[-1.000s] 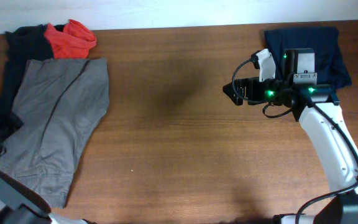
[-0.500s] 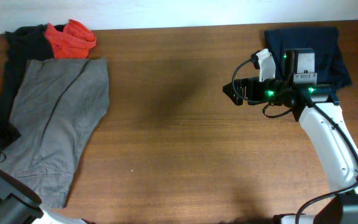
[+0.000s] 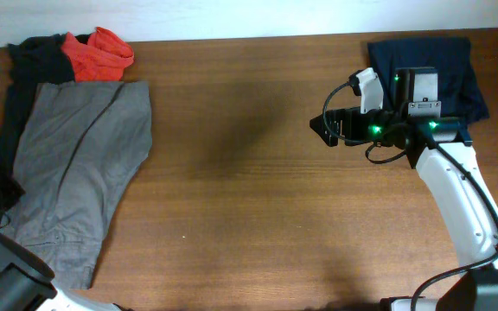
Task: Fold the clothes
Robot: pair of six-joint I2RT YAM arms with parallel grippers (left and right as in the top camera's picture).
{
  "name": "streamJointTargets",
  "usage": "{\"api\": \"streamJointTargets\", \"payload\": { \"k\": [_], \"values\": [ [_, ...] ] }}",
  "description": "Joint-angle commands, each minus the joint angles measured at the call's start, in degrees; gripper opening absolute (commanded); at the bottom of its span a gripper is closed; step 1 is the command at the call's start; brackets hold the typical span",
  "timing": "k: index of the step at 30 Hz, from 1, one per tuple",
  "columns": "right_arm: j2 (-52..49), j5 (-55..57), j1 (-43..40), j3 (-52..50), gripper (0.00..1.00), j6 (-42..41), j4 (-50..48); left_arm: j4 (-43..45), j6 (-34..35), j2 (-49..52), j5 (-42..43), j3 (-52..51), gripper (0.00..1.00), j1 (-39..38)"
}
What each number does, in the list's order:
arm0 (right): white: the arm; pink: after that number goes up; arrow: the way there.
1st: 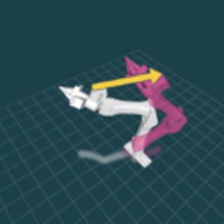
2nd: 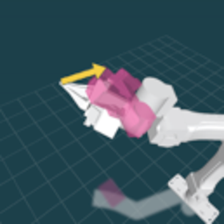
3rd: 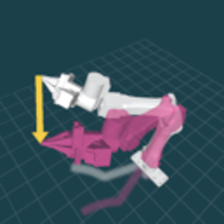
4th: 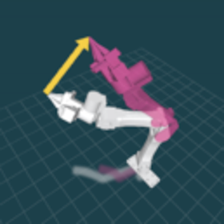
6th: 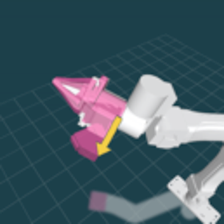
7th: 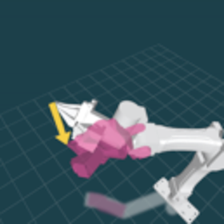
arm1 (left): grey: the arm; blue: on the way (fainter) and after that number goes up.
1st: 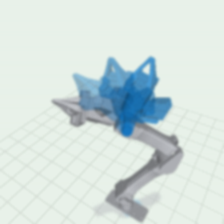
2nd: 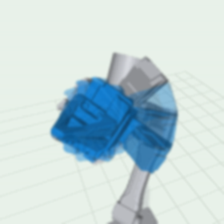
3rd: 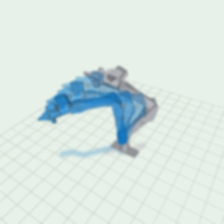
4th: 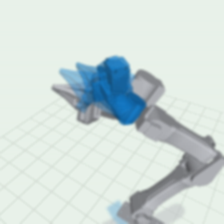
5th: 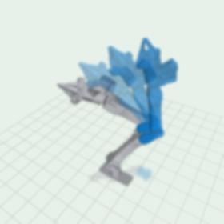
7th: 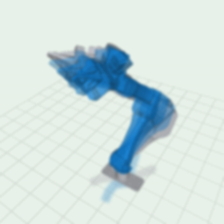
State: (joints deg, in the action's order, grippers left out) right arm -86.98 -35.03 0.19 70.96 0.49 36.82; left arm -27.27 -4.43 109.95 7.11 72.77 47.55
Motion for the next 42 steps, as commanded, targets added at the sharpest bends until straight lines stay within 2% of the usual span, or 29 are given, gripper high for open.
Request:
{"api": "streamJointTargets", "payload": {
  "k": [1,4,6,9,13,16,18,21,25,29,33,40,41,42],
  "values": [
    [-0.52,-0.28,-0.22,1.31,1.0,0.79,-0.39,0.09,6.86,1.11,9.75,2.23,0.01,-0.39],
    [-0.52,-0.28,-0.22,1.31,1.0,0.79,-0.66,-1.18,8.22,0.85,23.69,7.26,0.01,-3.1],
    [-0.52,-0.31,-0.22,1.31,1.0,0.79,-1.29,-2.99,8.31,-0.17,29.68,10.78,0.01,-6.69],
    [-0.52,-0.33,-0.26,1.31,0.96,0.74,-2.84,-5.03,8.31,-2.71,32.17,14.34,0.01,-13.35],
    [-0.46,-0.42,-1.97,2.12,0.93,-4.02,-6.93,-2.08,8.28,-5.57,32.06,15.56,0.01,-25.44],
    [-0.44,-2.16,-6.19,5.66,0.91,-6.16,-7.69,4.66,8.33,-5.62,31.01,15.56,0.01,-38.93],
    [-0.44,-3.63,-8.94,7.72,0.91,-6.16,-7.52,8.87,8.37,-5.62,29.81,15.56,0.01,-44.7],
    [-0.44,-4.46,-13.18,9.73,0.91,-6.99,-7.48,15.19,9.16,-5.62,23.8,15.56,0.01,-54.8],
    [-0.44,-5.55,-17.31,10.08,0.91,-6.99,-7.45,17.2,9.11,-5.35,12.85,15.56,0.01,-66.29],
    [-0.44,-6.36,-20.11,10.08,0.91,-6.97,-7.23,17.38,7.34,-4.22,10.34,15.56,0.01,-74.6],
    [-0.44,-8.28,-20.87,10.08,0.91,-6.75,-6.64,16.2,7.34,-4.66,4.94,15.58,0.01,-76.35],
    [-0.5,-8.28,-20.59,10.05,0.91,-6.32,-5.84,9.6,9.4,-11.76,5.07,16.33,0.02,-66.03],
    [-0.52,-8.35,-20.15,10.05,0.91,-6.03,-5.77,8.15,9.42,-13.11,5.07,16.31,0.09,-64.15],
    [-0.52,-8.33,-19.37,10.05,0.91,-5.29,-5.75,6.51,9.42,-14.4,5.05,16.33,0.25,-62.1]
  ]
}}
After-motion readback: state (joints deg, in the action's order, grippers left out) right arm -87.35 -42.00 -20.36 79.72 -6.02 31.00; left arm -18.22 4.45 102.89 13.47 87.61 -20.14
